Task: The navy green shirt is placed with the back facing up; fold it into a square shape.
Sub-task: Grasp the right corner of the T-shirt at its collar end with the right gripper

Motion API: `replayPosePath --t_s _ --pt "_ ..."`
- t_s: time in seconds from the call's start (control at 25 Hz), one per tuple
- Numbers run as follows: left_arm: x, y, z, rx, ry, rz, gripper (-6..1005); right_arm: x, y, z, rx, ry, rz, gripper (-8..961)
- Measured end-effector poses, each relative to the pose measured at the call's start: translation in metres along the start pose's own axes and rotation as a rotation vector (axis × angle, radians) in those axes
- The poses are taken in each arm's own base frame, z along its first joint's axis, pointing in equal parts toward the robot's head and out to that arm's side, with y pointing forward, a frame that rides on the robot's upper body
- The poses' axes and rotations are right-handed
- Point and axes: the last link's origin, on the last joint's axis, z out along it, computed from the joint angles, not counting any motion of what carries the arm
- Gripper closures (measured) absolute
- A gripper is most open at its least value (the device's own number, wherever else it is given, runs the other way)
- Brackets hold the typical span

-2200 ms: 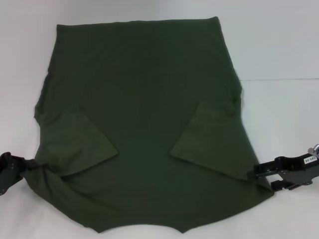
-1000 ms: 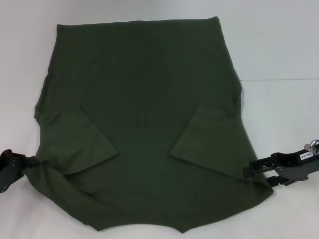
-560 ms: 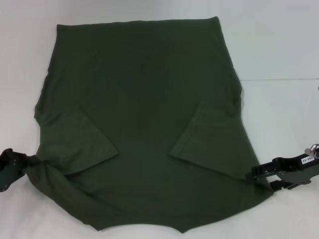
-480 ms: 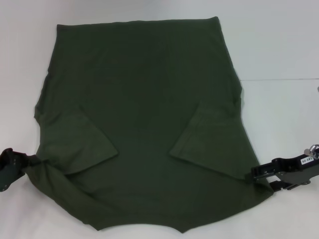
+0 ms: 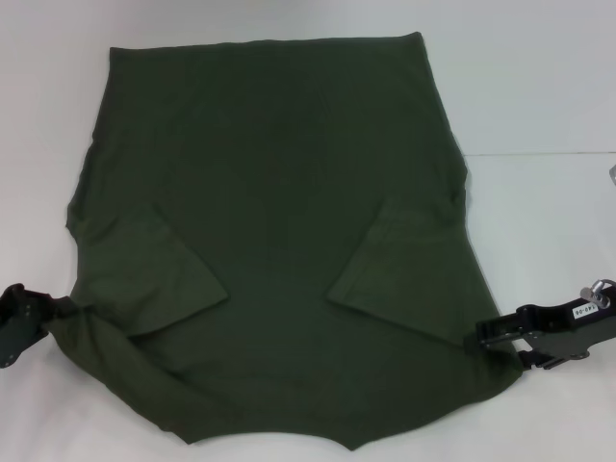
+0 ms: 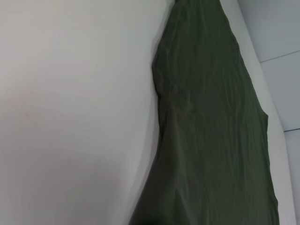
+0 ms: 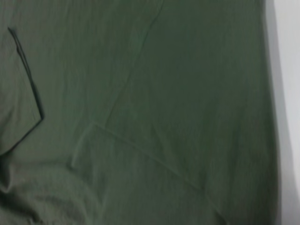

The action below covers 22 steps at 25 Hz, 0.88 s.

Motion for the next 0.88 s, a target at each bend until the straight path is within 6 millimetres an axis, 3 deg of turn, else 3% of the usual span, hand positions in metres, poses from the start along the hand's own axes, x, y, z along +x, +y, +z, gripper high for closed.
replayPosePath --t_s 0.88 --pt "-0.0011 0.0008 0.0014 -0.004 -0.003 0.004 984 -0.0027 -0.0025 -0.0004 0.009 -0.022 -0.004 8"
